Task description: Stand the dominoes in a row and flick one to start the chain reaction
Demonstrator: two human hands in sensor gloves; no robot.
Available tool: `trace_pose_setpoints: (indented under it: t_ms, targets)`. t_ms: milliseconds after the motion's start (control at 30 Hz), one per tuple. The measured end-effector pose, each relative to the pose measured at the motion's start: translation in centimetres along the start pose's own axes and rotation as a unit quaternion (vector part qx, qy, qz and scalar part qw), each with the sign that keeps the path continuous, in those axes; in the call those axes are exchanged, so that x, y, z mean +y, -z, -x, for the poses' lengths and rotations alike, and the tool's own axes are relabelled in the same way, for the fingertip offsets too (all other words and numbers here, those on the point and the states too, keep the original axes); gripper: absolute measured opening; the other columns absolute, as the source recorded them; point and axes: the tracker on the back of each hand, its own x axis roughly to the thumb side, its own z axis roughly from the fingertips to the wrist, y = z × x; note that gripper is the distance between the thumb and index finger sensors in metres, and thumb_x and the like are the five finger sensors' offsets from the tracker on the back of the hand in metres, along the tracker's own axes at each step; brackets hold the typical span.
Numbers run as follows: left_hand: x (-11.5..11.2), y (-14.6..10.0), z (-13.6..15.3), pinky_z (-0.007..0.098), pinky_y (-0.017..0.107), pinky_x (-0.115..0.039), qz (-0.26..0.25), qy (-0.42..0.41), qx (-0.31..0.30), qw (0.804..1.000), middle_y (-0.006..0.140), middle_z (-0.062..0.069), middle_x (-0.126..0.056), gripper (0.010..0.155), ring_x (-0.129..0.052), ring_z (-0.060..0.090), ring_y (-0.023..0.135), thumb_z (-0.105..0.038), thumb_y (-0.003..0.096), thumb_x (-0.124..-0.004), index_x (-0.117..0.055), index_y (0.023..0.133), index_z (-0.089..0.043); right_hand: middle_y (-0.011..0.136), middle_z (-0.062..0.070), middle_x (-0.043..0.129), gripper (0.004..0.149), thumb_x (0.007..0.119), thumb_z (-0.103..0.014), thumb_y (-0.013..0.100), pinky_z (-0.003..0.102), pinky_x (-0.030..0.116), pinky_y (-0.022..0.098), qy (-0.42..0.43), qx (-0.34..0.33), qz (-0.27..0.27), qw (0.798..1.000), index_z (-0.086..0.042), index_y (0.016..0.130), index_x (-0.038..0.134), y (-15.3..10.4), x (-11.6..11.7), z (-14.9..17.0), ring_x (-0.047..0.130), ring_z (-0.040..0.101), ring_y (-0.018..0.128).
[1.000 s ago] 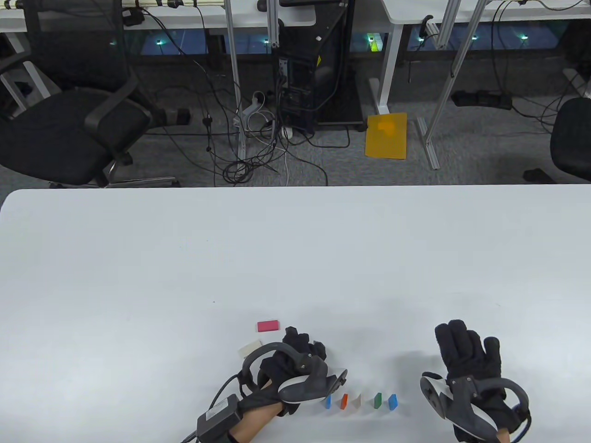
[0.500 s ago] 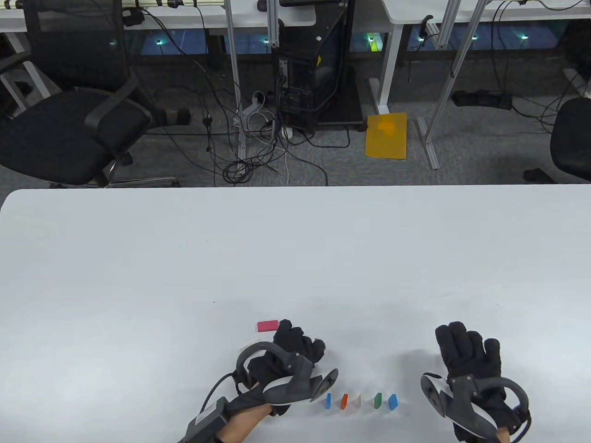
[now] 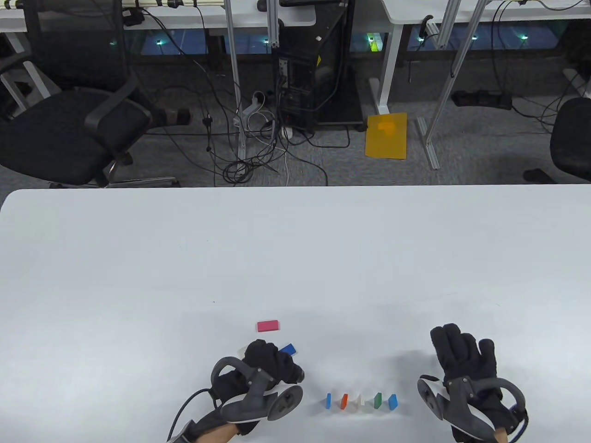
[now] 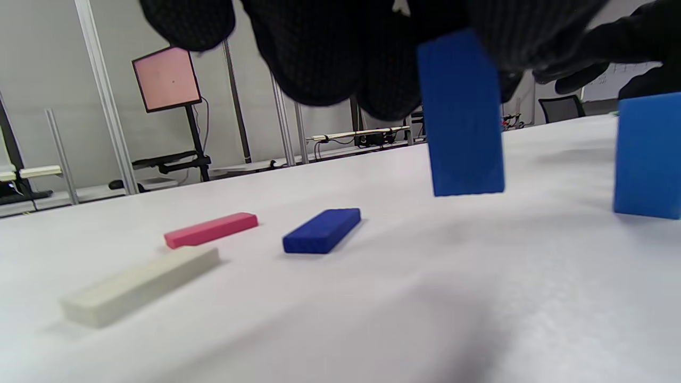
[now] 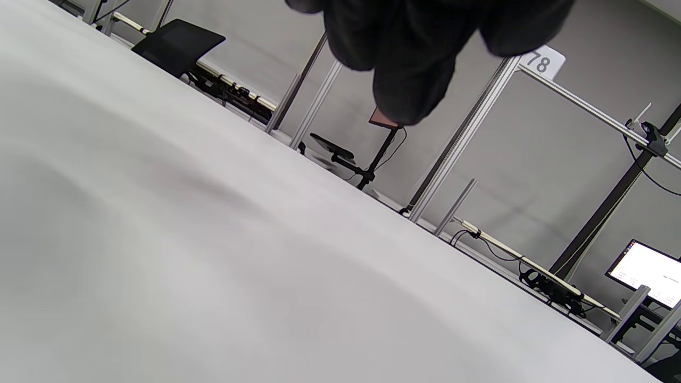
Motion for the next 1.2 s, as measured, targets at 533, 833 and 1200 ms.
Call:
trace_pose_setpoints:
  t_ms: [533,833,1200]
  targets:
    - [-0.5,-0.2,-3.2,0.046,0.065,-0.074,0.014,-0.008,-0.037,0.999,0.082,-0.016,-0.092,0.074,-0.096,0.005,0.062,-0.053,0.0351,-0.077,-0.065,0.103,-0.024,0.113,0.025,0.041,0.101,0.055,-0.061,0.029,0.068,0.051,0.067,-0.004,0.008,-0.013,1.000,-0.006,0.107,0.024,0.1,-0.1,0.3,0.067,0.052,0.098]
    - [-0.9,0.0,-3.9,0.037,0.050,-0.082,0.017,-0.018,-0.043,0.999,0.080,-0.014,-0.093,0.079,-0.096,0.003,0.054,-0.052,0.0349,-0.077,-0.061,0.104,-0.017,0.113,0.025,0.042,0.101,0.056,-0.061,0.029,0.068,0.051,0.067,-0.011,0.002,-0.020,1.000,-0.005,0.107,0.024,0.1,0.1,0.2,0.068,0.051,0.098]
    - [-1.1,-0.1,-4.2,0.037,0.049,-0.082,-0.008,-0.026,-0.045,0.999,0.080,-0.014,-0.094,0.079,-0.096,0.002,0.053,-0.052,0.0354,-0.077,-0.061,0.104,-0.016,0.113,0.025,0.042,0.100,0.057,-0.060,0.029,0.068,0.051,0.067,-0.010,-0.001,-0.015,1.000,-0.006,0.107,0.024,0.2,0.1,0.2,0.068,0.050,0.098]
